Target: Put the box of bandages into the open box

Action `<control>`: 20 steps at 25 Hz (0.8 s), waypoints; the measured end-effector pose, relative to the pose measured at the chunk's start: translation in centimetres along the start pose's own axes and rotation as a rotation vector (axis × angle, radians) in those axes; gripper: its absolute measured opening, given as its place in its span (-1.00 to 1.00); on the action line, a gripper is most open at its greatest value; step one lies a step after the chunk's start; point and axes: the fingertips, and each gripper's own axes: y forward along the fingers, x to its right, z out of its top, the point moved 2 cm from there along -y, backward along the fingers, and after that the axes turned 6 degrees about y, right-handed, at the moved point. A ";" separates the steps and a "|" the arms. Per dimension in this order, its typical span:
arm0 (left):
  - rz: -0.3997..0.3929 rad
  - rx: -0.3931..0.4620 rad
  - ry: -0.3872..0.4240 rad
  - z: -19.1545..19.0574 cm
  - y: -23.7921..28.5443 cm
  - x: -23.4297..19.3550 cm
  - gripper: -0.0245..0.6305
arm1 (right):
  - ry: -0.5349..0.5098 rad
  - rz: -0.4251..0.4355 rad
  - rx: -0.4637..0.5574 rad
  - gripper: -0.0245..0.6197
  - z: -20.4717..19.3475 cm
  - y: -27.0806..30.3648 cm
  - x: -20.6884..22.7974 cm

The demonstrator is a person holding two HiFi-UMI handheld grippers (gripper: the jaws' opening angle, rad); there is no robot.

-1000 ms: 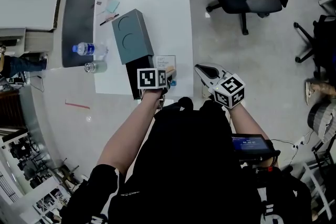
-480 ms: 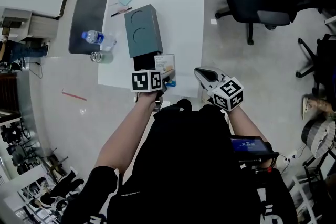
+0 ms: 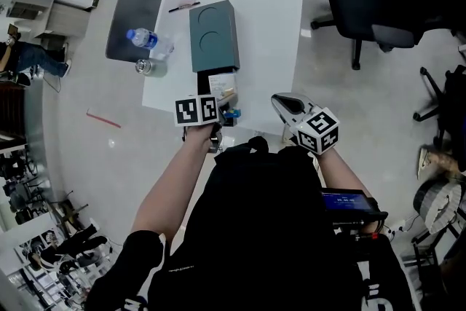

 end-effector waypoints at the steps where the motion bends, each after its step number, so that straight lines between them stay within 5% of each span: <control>1: 0.006 0.000 -0.007 -0.1 -0.1 -0.4 0.22 | -0.002 0.004 -0.003 -0.84 0.0 0.2 -0.1; 20: 0.000 -0.090 -0.005 -2.7 2.4 -5.8 0.22 | 0.010 -0.012 -0.021 -0.84 -0.2 1.6 -0.5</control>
